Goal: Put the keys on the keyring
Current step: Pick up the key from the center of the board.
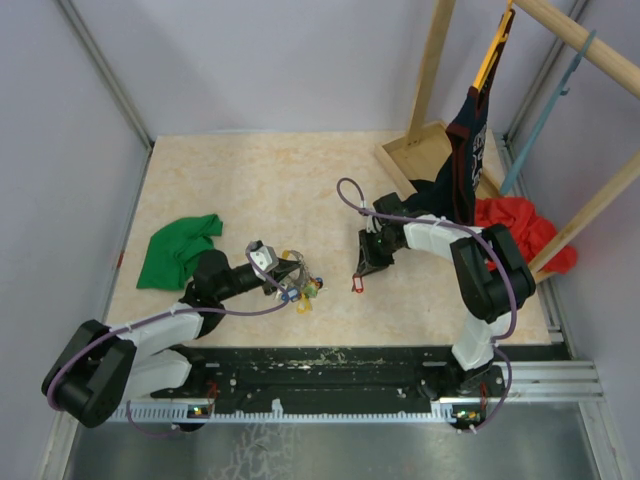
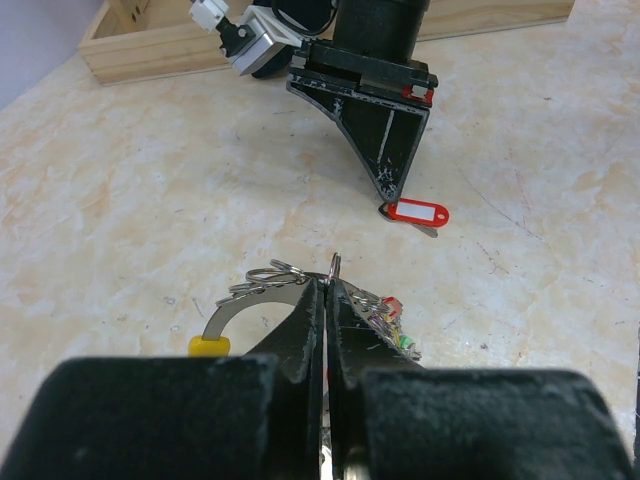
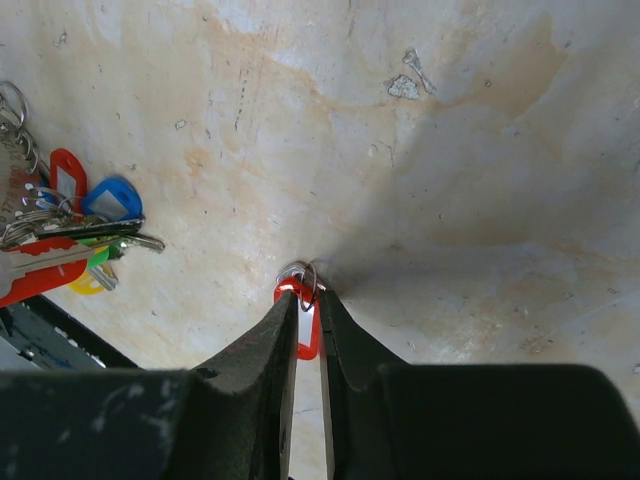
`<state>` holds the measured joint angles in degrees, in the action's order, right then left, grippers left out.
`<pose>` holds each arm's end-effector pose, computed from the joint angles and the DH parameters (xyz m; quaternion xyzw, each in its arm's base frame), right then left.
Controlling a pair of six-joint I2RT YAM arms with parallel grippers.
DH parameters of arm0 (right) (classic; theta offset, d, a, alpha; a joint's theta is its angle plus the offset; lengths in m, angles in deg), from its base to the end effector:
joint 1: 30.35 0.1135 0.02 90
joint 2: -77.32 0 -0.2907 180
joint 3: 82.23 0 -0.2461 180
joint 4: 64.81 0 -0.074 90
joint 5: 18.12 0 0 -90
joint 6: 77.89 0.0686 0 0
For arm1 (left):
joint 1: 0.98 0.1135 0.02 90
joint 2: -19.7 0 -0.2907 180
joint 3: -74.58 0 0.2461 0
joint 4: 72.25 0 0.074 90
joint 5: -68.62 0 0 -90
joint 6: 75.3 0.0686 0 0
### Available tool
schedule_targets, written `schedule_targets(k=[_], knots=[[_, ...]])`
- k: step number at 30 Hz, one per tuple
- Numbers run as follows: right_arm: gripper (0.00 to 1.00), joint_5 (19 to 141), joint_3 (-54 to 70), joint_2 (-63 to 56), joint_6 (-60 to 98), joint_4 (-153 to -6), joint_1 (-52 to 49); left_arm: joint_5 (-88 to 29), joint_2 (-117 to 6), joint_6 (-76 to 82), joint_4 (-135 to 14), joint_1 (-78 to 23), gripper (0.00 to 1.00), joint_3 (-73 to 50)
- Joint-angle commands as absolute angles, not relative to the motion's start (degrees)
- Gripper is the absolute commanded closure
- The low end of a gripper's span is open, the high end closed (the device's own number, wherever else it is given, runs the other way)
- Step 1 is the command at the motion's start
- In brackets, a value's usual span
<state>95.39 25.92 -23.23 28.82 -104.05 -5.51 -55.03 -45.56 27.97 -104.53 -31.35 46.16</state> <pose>0.2975 0.1679 0.1542 -0.1070 0.9558 0.2534 0.1042 0.1758 -0.1471 0.2195 0.4437 0.5799 -0.3068 0.6105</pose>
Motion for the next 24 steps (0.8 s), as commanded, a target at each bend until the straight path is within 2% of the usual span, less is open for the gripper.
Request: schedule_targets(k=[1, 14, 24], knots=[[0.86, 96.52, 25.83, -22.41, 29.07, -101.79, -5.92, -55.57, -45.95, 27.44, -105.69, -31.08, 1.00, 44.67], [0.84, 96.29, 25.74, -23.77, 29.60, -101.25, -5.83, -55.66, -45.96, 27.39, -105.60, -31.08, 1.00, 44.68], [0.88, 96.55, 25.65, -24.40, 29.51, -101.03, -5.30, -55.61, -45.86, 27.43, -105.60, -31.05, 1.00, 44.66]])
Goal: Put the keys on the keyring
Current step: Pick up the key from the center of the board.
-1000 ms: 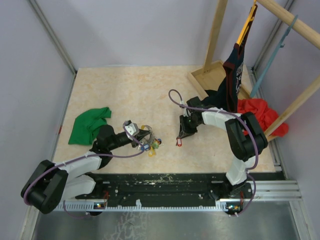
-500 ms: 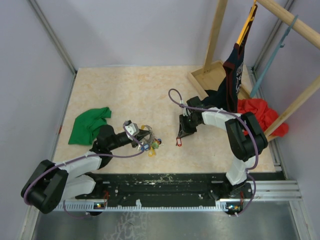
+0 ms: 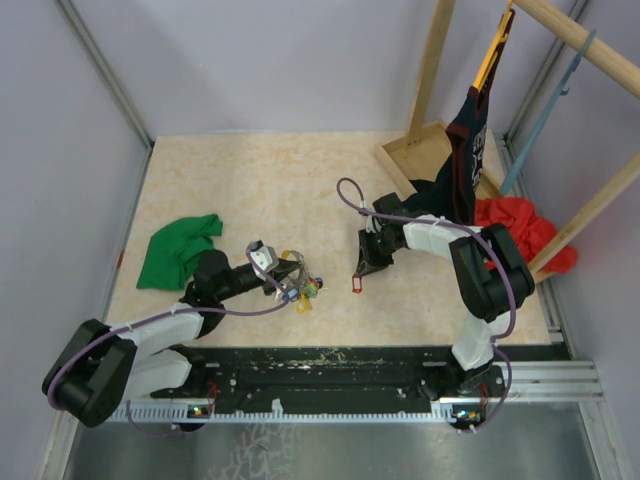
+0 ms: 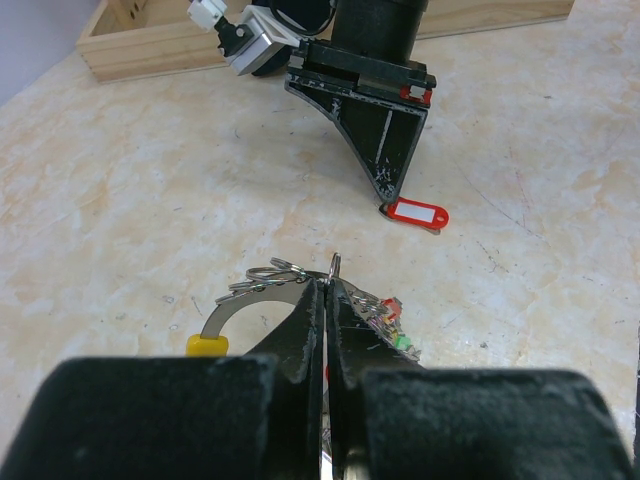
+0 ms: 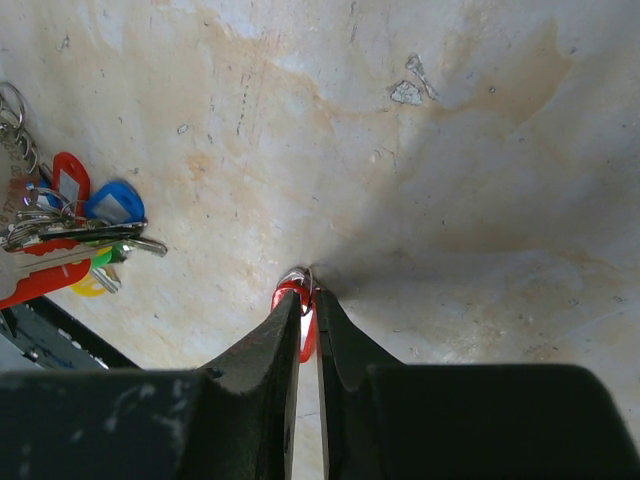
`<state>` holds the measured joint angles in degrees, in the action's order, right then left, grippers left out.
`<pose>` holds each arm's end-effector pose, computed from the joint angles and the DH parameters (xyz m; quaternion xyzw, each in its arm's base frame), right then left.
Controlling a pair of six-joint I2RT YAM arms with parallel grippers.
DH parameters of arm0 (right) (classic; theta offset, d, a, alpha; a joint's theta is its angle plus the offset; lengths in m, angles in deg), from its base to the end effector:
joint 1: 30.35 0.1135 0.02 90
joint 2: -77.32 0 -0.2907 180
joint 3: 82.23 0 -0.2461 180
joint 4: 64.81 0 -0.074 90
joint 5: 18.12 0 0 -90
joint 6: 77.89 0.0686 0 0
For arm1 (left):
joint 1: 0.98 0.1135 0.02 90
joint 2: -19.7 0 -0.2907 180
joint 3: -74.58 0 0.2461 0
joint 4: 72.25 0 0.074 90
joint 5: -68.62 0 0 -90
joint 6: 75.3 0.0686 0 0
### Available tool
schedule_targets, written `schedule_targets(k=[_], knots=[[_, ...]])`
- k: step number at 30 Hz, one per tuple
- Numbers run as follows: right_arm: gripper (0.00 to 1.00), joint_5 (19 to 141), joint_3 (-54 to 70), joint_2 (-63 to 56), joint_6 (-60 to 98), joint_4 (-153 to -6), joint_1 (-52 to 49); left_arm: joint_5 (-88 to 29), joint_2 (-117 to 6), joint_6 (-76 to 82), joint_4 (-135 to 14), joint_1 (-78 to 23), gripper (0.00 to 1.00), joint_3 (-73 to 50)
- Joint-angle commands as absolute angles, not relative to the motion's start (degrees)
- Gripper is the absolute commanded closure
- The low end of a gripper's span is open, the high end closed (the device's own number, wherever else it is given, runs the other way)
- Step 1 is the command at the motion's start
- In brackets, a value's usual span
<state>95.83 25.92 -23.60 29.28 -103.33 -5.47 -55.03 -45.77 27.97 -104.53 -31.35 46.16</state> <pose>0.2988 0.1693 0.1530 -0.1047 0.9547 0.2582 0.1044 0.1761 -0.1472 0.2188 0.4438 0.5811 -0.3070 0.6092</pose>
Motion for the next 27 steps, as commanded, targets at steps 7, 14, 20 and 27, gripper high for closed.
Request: schedule_targets(k=[7, 14, 20, 27], knots=[[0.89, 96.12, 25.58, -25.22, 29.79, -100.67, -5.06, -55.57, -45.93, 27.42, -105.51, -31.06, 1.00, 44.66], [0.87, 94.75, 25.21, -25.83, 30.21, -100.91, -4.78, -55.57, -46.04, 27.41, -105.51, -31.04, 1.00, 44.65], [0.93, 93.52, 24.82, -26.37, 29.62, -101.51, -4.11, -55.57, -46.30, 27.42, -105.56, -31.04, 1.00, 44.48], [1.00, 91.74, 24.54, -24.72, 25.63, -101.14, -3.17, -55.39, -46.17, 27.44, -105.51, -31.09, 1.00, 44.56]])
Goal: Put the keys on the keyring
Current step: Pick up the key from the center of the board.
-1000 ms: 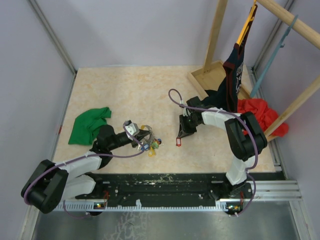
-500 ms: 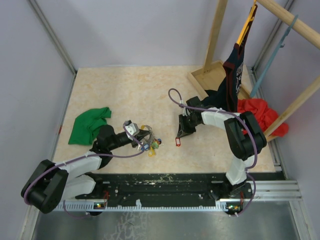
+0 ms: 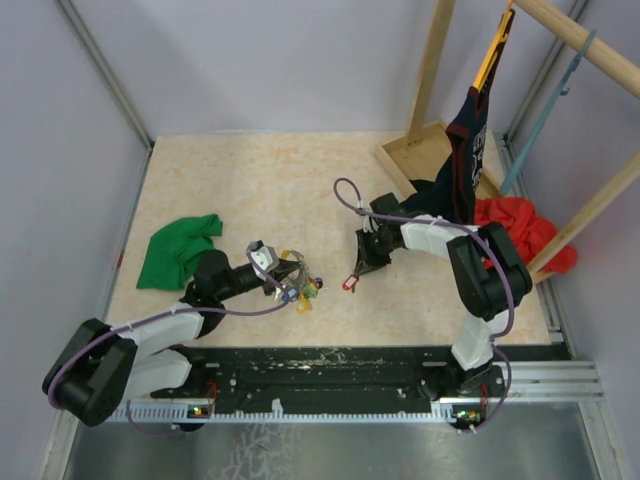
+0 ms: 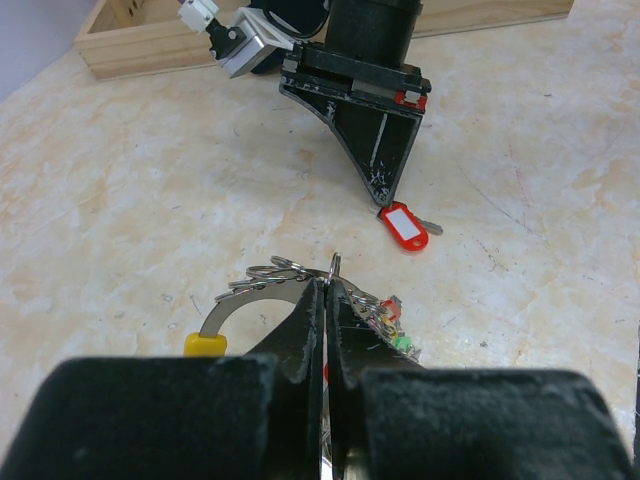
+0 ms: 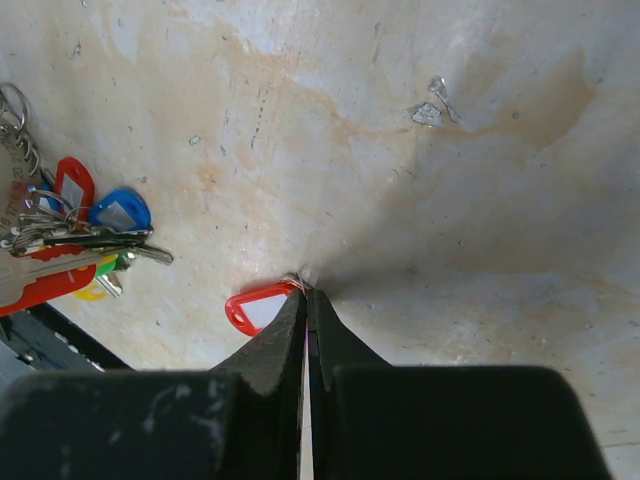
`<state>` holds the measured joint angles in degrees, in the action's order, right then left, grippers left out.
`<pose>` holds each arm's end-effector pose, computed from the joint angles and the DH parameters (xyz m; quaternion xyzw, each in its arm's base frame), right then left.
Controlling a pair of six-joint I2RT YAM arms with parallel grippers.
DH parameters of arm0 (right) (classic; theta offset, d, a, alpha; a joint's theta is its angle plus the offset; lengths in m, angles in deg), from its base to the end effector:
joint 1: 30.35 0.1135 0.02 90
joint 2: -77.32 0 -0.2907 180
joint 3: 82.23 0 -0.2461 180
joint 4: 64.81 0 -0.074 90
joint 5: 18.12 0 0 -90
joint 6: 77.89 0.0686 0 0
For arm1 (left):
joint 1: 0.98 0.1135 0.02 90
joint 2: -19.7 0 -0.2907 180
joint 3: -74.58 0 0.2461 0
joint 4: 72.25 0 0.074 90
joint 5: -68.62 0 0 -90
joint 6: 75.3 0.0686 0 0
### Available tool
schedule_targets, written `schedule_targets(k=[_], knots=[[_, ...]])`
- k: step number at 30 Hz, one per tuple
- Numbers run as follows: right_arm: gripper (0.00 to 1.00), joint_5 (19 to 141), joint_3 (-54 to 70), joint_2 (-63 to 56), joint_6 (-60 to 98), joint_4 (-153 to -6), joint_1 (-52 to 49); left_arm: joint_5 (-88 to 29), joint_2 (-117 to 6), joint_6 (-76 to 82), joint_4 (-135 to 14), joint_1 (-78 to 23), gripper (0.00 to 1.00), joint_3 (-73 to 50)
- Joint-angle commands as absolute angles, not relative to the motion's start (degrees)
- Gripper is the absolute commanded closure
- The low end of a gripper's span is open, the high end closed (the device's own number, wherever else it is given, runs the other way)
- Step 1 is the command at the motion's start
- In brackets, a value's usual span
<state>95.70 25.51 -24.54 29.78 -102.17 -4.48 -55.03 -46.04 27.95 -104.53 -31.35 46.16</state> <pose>0.3004 0.1764 0.1506 -0.1097 0.9534 0.2603 0.1065 0.1765 -0.1475 0.2178 0.4438 0.5828 -0.3073 0.6074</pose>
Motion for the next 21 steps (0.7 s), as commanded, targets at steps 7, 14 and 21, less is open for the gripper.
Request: schedule_targets(k=[7, 14, 21], knots=[[1.00, 85.84, 27.45, -15.12, 13.05, -94.93, 2.23, -55.50, -45.93, 27.16, -106.15, -31.04, 1.00, 44.78], [1.00, 92.76, 38.99, 0.06, 5.31, -75.64, 4.35, -56.29, -45.05, 25.96, -108.15, -30.47, 1.00, 45.77], [1.00, 100.51, 46.06, 6.00, 4.06, -62.26, 4.45, -59.65, -44.46, 23.88, -112.79, -28.70, 1.00, 47.74]])
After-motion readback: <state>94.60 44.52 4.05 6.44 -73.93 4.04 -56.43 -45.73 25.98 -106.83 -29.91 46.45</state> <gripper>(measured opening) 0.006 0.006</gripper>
